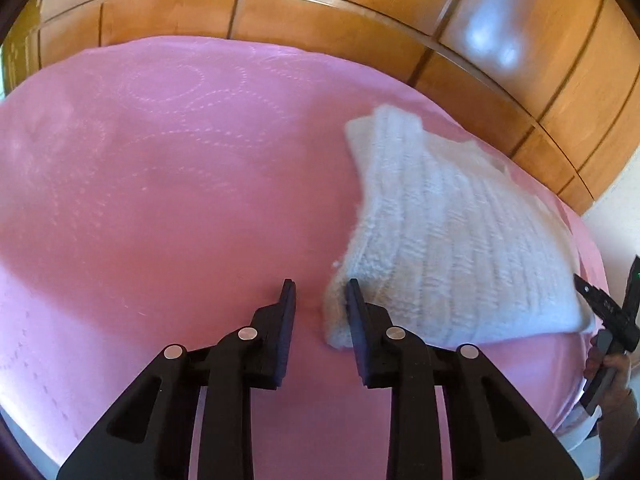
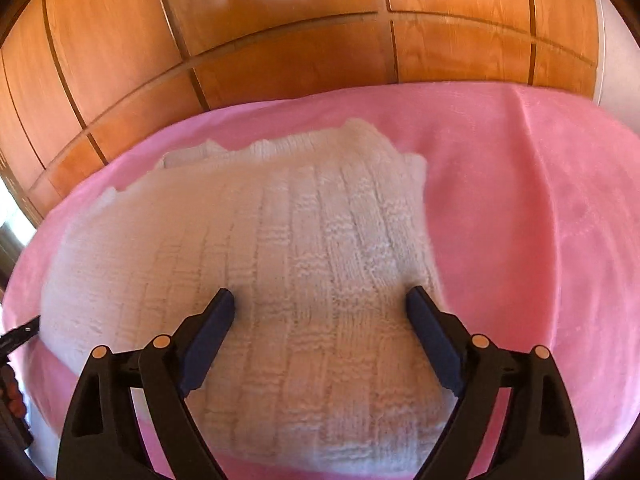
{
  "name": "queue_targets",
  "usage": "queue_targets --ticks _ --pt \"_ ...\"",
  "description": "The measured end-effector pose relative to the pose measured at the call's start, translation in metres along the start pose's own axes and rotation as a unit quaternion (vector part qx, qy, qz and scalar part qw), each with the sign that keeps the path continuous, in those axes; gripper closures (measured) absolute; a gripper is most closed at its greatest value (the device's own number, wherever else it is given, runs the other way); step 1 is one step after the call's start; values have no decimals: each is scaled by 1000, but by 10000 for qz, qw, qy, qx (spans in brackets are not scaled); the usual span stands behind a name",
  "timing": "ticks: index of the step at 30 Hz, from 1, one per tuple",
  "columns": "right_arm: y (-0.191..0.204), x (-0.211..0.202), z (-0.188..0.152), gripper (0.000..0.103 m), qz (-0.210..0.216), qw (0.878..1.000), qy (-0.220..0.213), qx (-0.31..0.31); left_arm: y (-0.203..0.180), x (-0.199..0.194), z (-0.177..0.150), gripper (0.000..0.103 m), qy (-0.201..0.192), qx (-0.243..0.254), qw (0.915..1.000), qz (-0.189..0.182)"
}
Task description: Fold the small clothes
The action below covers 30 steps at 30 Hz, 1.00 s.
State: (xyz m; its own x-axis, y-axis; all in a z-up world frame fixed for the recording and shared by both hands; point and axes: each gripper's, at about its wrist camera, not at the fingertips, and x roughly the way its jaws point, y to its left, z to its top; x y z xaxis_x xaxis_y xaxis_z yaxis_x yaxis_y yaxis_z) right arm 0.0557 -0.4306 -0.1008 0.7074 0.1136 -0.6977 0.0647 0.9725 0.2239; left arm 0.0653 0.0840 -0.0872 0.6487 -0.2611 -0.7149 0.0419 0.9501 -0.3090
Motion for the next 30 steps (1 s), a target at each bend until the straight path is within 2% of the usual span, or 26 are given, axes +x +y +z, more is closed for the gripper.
queue_targets --ticks 2,4,7,9,13,18,22,30 --pt "3 0 -1 14 -65 10000 -36 -61 -1 -4 1 77 -27 9 9999 129" --pt "5 1 -3 12 -131 9998 -106 -132 -11 -23 -4 77 -263 159 9986 423" --pt "7 0 -8 11 -166 9994 -262 -170 -32 -45 -4 77 -625 437 9967 282" --pt "8 0 -9 10 -170 9992 -313 -172 -55 -54 -5 77 -732 680 9949 128" --pt "8 0 -10 10 -162 9991 -360 -178 -102 -41 -11 77 -635 1204 9906 -96" --pt "9 0 -12 9 -161 9989 -411 -183 -156 -12 -24 77 -378 1727 9841 -166" --pt "8 0 -13 9 -144 9986 -471 -186 -173 8 -27 77 -221 1891 9817 -75" --pt "5 -1 -15 8 -26 9985 -522 -134 -174 28 -29 77 -85 1958 9806 78"
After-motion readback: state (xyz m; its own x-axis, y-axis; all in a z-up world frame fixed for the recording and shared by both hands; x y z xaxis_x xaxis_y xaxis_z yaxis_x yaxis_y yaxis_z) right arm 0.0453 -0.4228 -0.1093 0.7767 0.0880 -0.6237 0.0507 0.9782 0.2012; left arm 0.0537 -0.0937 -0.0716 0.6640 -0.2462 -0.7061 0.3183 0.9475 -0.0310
